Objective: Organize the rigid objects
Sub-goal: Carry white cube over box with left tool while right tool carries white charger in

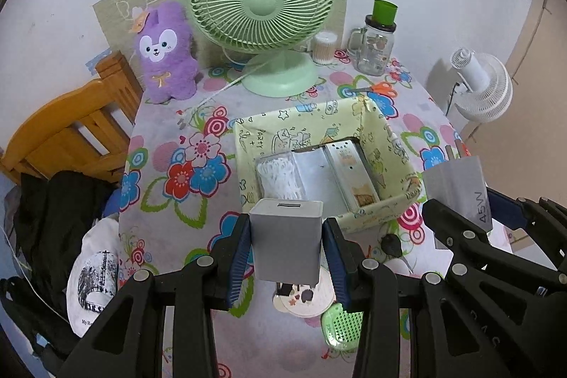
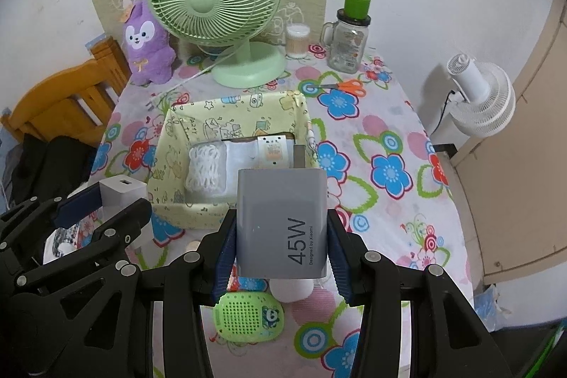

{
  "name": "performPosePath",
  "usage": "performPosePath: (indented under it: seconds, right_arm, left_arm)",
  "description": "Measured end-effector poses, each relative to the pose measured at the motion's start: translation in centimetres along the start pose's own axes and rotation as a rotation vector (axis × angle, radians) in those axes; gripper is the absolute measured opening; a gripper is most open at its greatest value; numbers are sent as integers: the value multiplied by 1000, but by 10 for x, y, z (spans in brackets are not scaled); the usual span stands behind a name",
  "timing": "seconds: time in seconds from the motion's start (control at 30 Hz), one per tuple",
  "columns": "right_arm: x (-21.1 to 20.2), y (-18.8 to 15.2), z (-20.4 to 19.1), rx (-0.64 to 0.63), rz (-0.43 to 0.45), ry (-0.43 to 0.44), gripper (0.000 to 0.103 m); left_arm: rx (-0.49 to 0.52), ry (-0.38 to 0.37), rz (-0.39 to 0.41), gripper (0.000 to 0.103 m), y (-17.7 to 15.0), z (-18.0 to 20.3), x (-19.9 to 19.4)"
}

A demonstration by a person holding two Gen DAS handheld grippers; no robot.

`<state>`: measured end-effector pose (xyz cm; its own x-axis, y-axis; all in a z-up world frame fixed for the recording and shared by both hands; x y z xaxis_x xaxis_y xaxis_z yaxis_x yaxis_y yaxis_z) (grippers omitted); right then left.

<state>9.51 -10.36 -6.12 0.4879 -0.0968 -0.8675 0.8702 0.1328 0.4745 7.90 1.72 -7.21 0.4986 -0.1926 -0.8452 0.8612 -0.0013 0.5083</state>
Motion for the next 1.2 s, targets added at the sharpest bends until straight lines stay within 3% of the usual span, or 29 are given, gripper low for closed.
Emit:
performPosePath:
  seconds: [0.63,0.93,1.2]
  right_arm:
    - [41,48,-16,-101,-17,79,50]
    - [71,58,-20,-92,-56,137,50]
    - [97,64,-20,-59,-95,175,50]
  left_arm:
    - [-117,37,-13,41,31,-24,31]
    - [-197,29,-68,41,33,-34,61]
    - [-187,33,-123,42,31,-27,86]
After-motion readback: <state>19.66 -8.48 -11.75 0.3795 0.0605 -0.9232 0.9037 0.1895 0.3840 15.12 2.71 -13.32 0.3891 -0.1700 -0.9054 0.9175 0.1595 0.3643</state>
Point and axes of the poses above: each gripper's, at about its wrist camera, not at the fingertips, and x roughly the way its jaws point, z to its right, y to its top, the point moved 4 cm from there along x, roughly the way its jaws point, and after that the axes turned 11 degrees about -y, right-handed, at the moved point
